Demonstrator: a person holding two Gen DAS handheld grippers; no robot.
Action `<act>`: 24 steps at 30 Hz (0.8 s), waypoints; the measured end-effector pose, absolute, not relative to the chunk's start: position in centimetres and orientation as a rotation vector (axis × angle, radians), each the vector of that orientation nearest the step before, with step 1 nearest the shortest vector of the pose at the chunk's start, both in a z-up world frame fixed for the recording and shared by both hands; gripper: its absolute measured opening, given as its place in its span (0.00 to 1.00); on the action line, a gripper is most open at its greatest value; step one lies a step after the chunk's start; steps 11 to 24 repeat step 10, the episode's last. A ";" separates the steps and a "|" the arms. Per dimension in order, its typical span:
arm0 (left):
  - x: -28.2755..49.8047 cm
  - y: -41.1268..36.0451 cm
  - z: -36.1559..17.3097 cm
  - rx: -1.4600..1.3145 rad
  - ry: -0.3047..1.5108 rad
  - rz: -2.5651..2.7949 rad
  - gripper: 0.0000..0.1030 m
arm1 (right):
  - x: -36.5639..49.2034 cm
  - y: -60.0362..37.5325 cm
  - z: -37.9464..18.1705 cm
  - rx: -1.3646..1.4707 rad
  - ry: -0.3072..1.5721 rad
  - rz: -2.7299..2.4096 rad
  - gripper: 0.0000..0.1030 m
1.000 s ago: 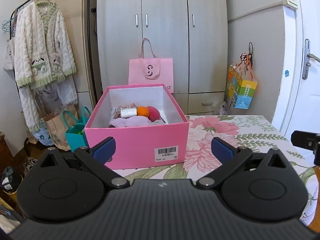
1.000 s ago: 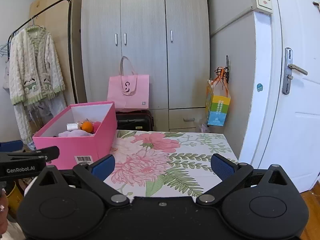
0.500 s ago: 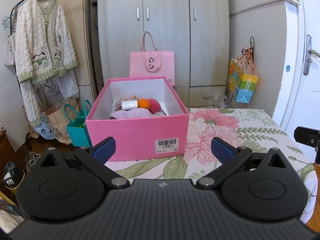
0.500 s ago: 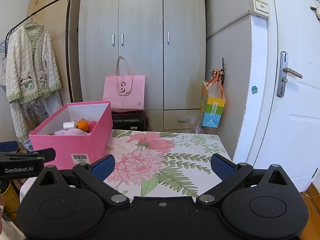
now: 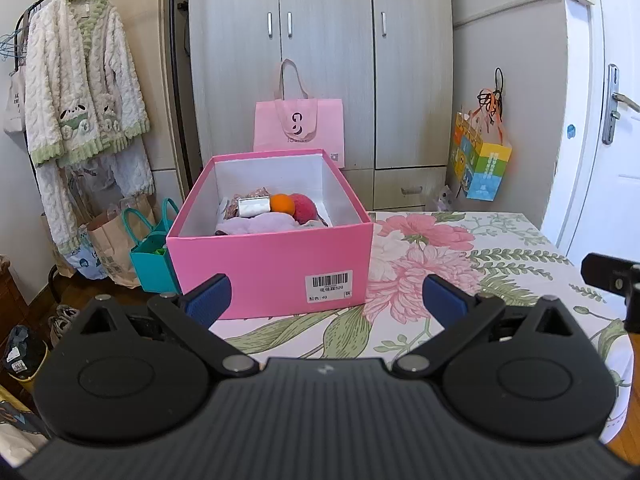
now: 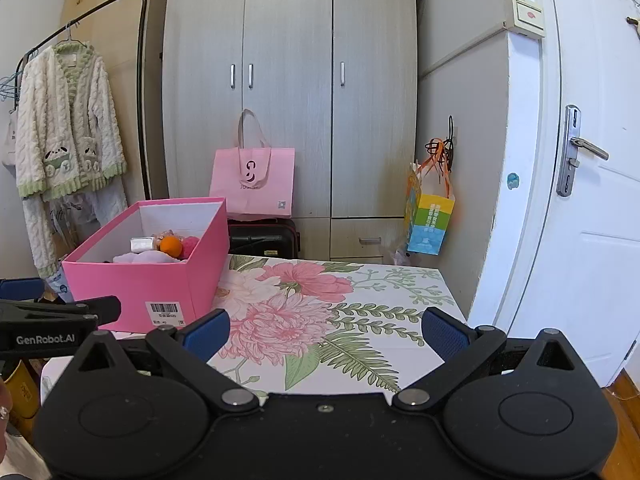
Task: Organize soft objects
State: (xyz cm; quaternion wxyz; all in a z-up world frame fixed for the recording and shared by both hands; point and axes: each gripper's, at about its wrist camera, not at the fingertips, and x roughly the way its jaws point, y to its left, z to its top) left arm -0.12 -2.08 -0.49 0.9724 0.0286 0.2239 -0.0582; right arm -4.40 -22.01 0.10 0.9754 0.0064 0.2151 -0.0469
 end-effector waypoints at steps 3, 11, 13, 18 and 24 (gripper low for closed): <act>-0.2 -2.3 -0.3 0.070 0.448 -0.105 1.00 | -4.4 -22.0 0.1 0.017 0.435 -0.098 1.00; -0.4 -2.7 -0.3 0.073 0.447 -0.104 1.00 | -4.4 -21.8 0.1 0.012 0.440 -0.099 1.00; -0.4 -2.7 -0.3 0.073 0.447 -0.104 1.00 | -4.4 -21.8 0.1 0.012 0.440 -0.099 1.00; -0.4 -2.7 -0.3 0.073 0.447 -0.104 1.00 | -4.4 -21.8 0.1 0.012 0.440 -0.099 1.00; -0.4 -2.7 -0.3 0.073 0.447 -0.104 1.00 | -4.4 -21.8 0.1 0.012 0.440 -0.099 1.00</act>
